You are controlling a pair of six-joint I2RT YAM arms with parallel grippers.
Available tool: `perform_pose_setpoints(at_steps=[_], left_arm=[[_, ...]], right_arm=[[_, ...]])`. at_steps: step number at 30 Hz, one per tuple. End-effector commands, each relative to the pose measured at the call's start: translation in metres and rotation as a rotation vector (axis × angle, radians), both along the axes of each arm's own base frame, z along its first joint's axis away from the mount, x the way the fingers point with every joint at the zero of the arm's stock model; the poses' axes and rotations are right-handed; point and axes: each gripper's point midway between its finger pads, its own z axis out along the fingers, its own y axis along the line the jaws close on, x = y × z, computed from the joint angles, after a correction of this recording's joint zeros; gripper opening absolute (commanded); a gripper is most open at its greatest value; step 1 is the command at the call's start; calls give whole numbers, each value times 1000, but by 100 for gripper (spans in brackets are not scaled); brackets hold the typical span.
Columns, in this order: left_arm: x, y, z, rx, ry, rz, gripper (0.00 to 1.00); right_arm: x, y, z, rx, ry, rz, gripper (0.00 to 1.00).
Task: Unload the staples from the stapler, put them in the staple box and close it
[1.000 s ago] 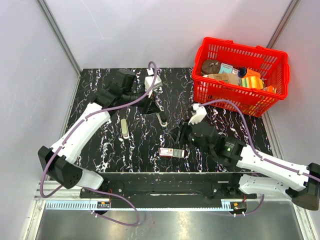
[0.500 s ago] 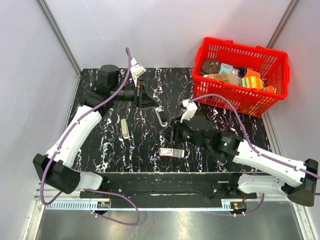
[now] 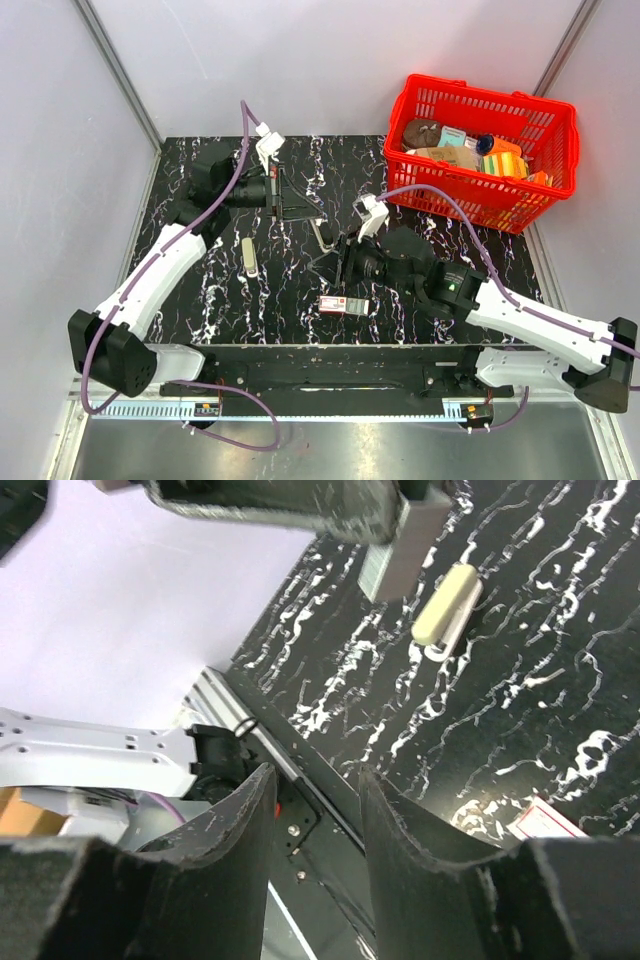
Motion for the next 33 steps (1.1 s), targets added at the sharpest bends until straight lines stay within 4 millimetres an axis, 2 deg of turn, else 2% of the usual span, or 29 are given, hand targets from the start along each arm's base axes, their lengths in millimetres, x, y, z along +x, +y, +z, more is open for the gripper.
perform_pose_setpoints(at_steps=[1,5,10,18,23,24,33], left_arm=[[-15,1,30,-117,-29,-47,13],[-14,1,32,-149,-2,-50,13],[-16,0,35,-163,5,-60,13],[-22,1,36,-183,24,-78,13],[-23,2,33,-182,34,-74,13],[-23,2,33,-183,33,-74,13],[-24,2,32,-184,36,-72,13]], right_arm=[[-8,4,44,161,-36,59,44],[-9,4,50,193,-32,80,44],[-7,-7,61,231,-52,69,43],[12,-25,76,246,-95,36,43],[21,-23,80,238,-114,31,45],[22,-21,89,266,-138,36,45],[34,-14,95,283,-163,32,46]])
